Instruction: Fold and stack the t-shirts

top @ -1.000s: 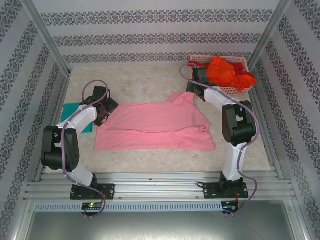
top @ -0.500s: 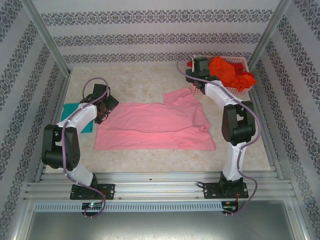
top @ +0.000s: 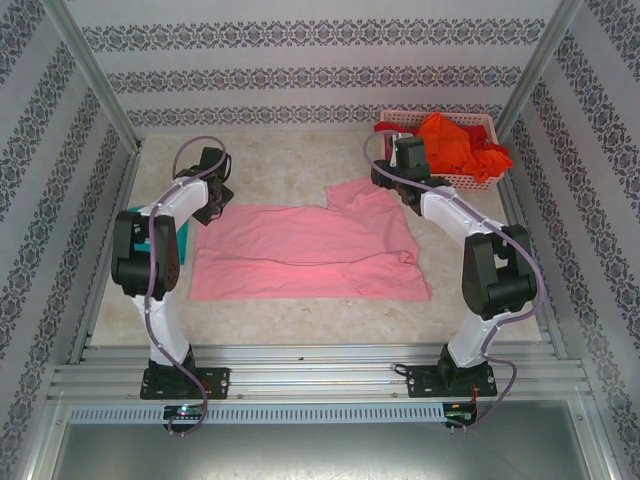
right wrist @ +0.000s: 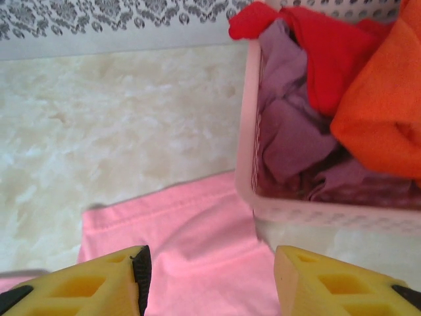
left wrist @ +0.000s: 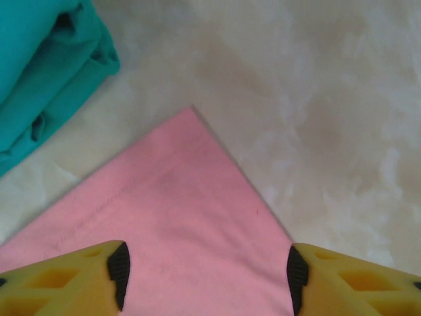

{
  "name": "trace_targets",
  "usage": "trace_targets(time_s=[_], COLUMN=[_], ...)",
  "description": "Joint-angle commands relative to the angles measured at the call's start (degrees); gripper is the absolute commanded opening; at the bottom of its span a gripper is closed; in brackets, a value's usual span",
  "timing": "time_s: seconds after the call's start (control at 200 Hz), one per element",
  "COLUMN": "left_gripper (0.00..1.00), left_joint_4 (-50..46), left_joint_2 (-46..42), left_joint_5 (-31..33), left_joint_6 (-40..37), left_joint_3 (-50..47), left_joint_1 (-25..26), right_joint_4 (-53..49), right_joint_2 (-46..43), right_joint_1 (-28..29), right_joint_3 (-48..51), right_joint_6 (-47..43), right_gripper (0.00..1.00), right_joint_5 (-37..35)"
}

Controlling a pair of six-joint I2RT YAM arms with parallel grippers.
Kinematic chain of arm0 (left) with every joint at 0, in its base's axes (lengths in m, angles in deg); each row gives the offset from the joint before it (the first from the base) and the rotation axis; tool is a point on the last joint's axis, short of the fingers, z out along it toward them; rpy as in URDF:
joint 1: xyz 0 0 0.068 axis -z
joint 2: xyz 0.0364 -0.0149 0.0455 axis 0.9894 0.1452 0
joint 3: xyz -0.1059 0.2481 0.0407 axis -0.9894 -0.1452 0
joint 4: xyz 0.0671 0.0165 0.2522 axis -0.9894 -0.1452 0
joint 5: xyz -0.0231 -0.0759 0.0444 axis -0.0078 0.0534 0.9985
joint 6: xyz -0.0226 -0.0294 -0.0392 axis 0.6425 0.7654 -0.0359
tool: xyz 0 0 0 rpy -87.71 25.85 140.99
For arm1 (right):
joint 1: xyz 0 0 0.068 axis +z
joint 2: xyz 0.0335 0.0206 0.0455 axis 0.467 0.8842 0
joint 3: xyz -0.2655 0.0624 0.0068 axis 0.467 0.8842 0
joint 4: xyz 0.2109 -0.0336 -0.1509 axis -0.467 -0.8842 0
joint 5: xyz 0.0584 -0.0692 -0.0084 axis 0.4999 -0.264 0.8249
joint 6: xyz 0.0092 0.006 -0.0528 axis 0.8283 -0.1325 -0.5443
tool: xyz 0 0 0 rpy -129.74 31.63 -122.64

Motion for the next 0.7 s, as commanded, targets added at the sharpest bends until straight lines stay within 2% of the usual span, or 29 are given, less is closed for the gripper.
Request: trace_targets(time_s=[0.0, 0.285, 0.699], left_gripper=[0.58, 0.56, 0.48], left_joint_4=[-6.90, -11.56, -12.18], left_joint_2=[3.59, 11.48, 16.63], left_joint_5=[5.33, 4.81, 2.23], left_joint_6=[1.97, 2.07, 2.22], left_joint_3=[5.41, 14.57, 17.36], left_joint_1=[-1.73, -3.97, -5.02], right_joint_4=[1.96, 1.82, 1.77], right_joint_2=[-2.27, -3.56, -3.21], right_joint_1=[0.99, 1.15, 1.18], right_joint_3=[3.09, 6.34, 7.39], right_joint_6=[2.68, 2.84, 3.54], right_gripper=[0.52, 0.52, 0.53], right_joint_5=[2.02, 1.73, 1.75])
